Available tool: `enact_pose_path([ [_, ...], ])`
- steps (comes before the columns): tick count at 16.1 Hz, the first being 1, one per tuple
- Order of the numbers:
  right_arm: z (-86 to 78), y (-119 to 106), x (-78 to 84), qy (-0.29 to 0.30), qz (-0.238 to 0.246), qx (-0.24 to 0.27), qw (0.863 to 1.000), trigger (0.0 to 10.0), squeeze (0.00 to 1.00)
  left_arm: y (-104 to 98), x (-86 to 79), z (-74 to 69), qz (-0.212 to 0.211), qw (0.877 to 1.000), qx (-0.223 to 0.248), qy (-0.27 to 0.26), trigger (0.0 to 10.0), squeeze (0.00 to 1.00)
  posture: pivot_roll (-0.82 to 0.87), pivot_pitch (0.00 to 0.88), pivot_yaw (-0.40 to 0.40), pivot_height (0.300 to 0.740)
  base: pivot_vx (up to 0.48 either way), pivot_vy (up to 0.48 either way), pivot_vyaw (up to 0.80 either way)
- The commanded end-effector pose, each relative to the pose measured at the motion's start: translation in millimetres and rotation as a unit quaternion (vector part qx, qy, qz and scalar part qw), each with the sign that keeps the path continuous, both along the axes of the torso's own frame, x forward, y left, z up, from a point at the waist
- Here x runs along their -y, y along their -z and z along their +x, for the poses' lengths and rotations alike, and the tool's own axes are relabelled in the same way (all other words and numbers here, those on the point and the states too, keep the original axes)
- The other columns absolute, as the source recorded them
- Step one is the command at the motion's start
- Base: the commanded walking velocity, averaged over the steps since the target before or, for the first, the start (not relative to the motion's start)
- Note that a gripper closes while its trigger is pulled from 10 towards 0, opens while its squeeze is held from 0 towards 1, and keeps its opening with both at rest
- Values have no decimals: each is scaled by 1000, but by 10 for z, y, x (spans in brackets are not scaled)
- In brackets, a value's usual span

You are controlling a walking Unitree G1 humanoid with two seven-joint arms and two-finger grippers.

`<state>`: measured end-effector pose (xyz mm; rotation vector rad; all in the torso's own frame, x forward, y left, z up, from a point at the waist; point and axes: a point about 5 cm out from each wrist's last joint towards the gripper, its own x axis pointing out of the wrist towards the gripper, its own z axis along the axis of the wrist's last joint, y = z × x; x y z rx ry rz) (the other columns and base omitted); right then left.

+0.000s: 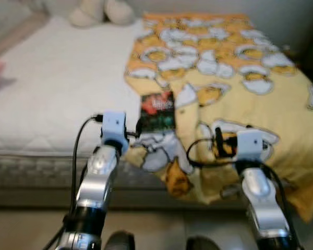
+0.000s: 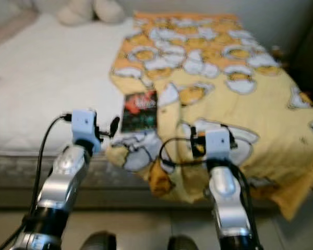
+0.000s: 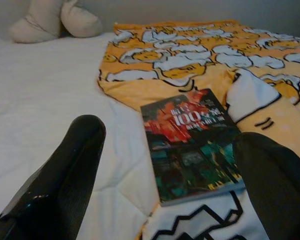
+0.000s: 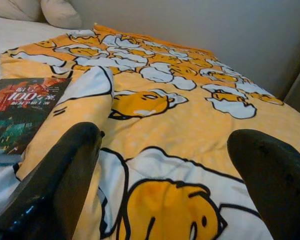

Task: Clean up the room

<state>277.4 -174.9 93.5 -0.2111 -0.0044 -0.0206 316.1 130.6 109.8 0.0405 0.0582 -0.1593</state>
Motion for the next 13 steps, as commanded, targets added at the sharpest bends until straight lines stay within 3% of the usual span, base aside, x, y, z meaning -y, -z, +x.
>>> enact_pose_path([
  [1, 9, -23, -66, -8, 2, 8, 1000, 10000, 0, -5, -89, 3, 2, 1000, 1, -9, 10000, 0, -10, 0, 22, 683, 472, 0, 0],
  [4, 3, -34, -69, -8, 14, 16, 1000, 10000, 0, -23, -103, -4, -8, 1000, 7, -11, 10000, 0, -4, 0, 19, 708, 472, 0, 0],
  [6, 13, -40, -66, -9, 15, 16, 1000, 10000, 63, -31, -100, -6, -13, 1000, 9, -11, 10000, 0, -3, 0, 15, 728, 480, 0, 0],
  [8, 14, -45, -59, -9, 17, 16, 1000, 10000, 149, -27, -97, -10, -16, 1000, 7, -12, 10000, 0, -4, 7, 13, 740, 480, 0, 0],
  [9, 9, -43, -55, -8, 21, 15, 1000, 10000, 298, -20, -92, -14, -18, 1000, 5, -12, 10000, 0, -5, 11, 11, 740, 480, 0, 0],
  [10, 5, -40, -56, -8, 23, 14, 1000, 10000, 353, -21, -91, -12, -21, 1000, 5, -13, 10000, 0, -7, 12, 11, 740, 480, 0, 0],
  [13, 0, -26, -50, -4, 20, 11, 1000, 10000, 325, -28, -87, -6, -23, 1000, 6, -12, 10000, 0, -9, 14, 12, 740, 480, 0, 0],
])
